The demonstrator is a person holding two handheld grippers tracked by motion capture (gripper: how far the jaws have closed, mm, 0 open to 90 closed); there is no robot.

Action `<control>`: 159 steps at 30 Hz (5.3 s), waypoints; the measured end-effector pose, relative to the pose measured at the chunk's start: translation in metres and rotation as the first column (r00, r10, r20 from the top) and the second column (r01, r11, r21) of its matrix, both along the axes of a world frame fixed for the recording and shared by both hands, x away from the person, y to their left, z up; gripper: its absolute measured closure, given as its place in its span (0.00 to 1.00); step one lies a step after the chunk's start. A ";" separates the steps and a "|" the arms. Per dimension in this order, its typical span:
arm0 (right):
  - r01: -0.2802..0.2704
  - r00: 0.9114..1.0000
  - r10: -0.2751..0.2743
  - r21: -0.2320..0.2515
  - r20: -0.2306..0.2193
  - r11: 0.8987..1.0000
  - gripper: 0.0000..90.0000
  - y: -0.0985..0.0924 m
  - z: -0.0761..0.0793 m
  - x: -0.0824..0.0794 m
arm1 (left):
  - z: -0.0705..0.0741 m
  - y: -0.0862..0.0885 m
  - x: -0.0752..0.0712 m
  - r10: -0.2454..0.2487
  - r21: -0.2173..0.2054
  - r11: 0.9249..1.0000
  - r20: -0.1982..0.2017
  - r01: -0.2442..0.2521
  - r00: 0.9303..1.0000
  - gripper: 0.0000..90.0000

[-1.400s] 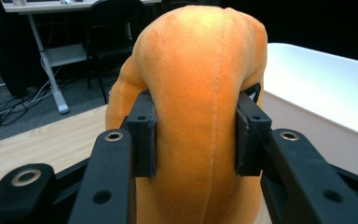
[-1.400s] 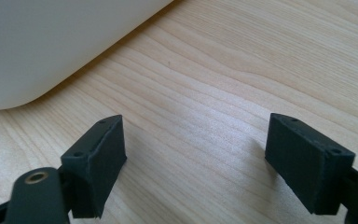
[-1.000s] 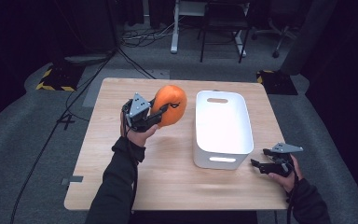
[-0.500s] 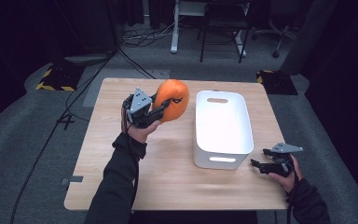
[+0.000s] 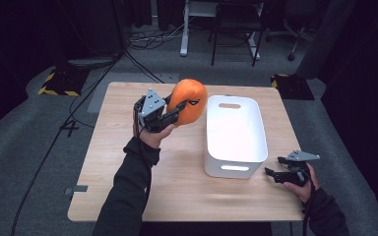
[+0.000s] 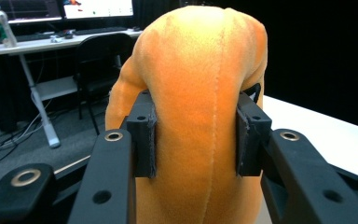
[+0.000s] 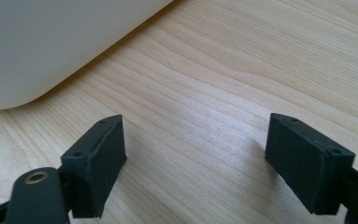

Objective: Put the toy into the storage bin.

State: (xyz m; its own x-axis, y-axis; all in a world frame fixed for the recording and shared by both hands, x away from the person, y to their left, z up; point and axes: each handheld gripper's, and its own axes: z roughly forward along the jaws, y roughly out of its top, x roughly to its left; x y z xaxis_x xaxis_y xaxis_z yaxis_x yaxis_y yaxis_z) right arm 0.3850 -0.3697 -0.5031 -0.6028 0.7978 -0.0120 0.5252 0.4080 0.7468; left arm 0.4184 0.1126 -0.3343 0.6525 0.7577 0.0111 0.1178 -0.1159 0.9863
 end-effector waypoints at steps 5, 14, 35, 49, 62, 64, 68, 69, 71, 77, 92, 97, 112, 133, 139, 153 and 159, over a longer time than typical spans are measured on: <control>0.000 1.000 0.000 0.000 0.000 1.000 0.22 0.000 0.000 0.000 | 0.006 -0.009 -0.002 -0.032 0.024 0.999 0.008 0.032 0.999 0.66; 0.000 1.000 0.000 0.000 0.000 1.000 0.22 0.000 0.000 0.000 | 0.010 -0.029 -0.002 -0.071 -0.001 0.997 0.016 0.071 0.997 0.66; -0.003 1.000 0.003 -0.004 0.002 1.000 0.22 0.000 0.000 0.000 | 0.000 -0.074 0.000 -0.204 0.023 0.979 0.005 0.204 0.979 0.65; -0.004 1.000 0.004 0.001 0.003 1.000 0.22 0.000 0.000 -0.001 | -0.014 -0.101 0.003 -0.263 0.029 0.964 -0.037 0.264 0.964 0.65; -0.007 1.000 0.007 -0.001 0.002 1.000 0.22 -0.001 0.000 0.000 | -0.027 -0.120 0.004 -0.312 0.113 0.940 -0.093 0.321 0.946 0.65; -0.006 1.000 0.006 -0.001 0.002 1.000 0.22 0.000 0.000 0.000 | -0.027 -0.120 0.004 -0.318 0.119 0.937 -0.102 0.329 0.943 0.64; -0.005 1.000 0.005 -0.002 0.001 1.000 0.22 0.000 0.000 -0.001 | -0.028 -0.120 0.005 -0.332 0.130 0.929 -0.114 0.345 0.936 0.64; -0.004 1.000 0.004 0.000 0.000 1.000 0.22 0.000 0.000 -0.001 | -0.029 -0.121 0.005 -0.341 0.126 0.926 -0.118 0.355 0.933 0.64; -0.006 1.000 0.006 -0.002 0.002 1.000 0.22 -0.001 0.000 0.000 | -0.030 -0.122 0.006 -0.374 0.138 0.910 -0.137 0.391 0.917 0.63; -0.004 1.000 0.004 -0.001 0.000 1.000 0.22 0.000 0.000 -0.001 | -0.028 -0.126 0.005 -0.390 0.244 0.873 -0.167 0.421 0.905 0.61; -0.007 1.000 0.007 -0.001 0.001 1.000 0.22 -0.001 0.000 0.000 | -0.031 -0.135 0.003 -0.404 0.356 0.804 -0.262 0.477 0.877 0.50; -0.007 1.000 0.007 0.000 0.000 1.000 0.22 -0.001 0.000 0.000 | -0.035 -0.137 0.004 -0.414 0.362 0.789 -0.285 0.497 0.865 0.49; -0.007 1.000 0.007 -0.002 -0.001 1.000 0.22 0.000 0.000 0.000 | -0.041 -0.148 0.000 -0.425 0.399 0.752 -0.317 0.526 0.848 0.45; -0.006 1.000 0.006 0.001 -0.001 1.000 0.22 0.000 0.000 0.000 | -0.031 -0.132 0.000 -0.395 0.353 0.807 -0.272 0.473 0.877 0.43; -0.006 1.000 0.006 0.001 -0.002 1.000 0.22 0.000 0.000 0.000 | -0.029 -0.127 0.001 -0.342 0.349 0.844 -0.237 0.408 0.910 0.36; -0.006 1.000 0.006 0.001 -0.002 1.000 0.22 0.000 0.000 0.000 | -0.027 -0.121 0.008 -0.224 0.306 0.909 -0.211 0.282 0.951 0.21; -0.006 1.000 0.006 0.001 -0.001 1.000 0.22 0.000 0.000 0.000 | -0.026 -0.113 0.014 -0.179 0.255 0.939 -0.211 0.231 0.961 0.19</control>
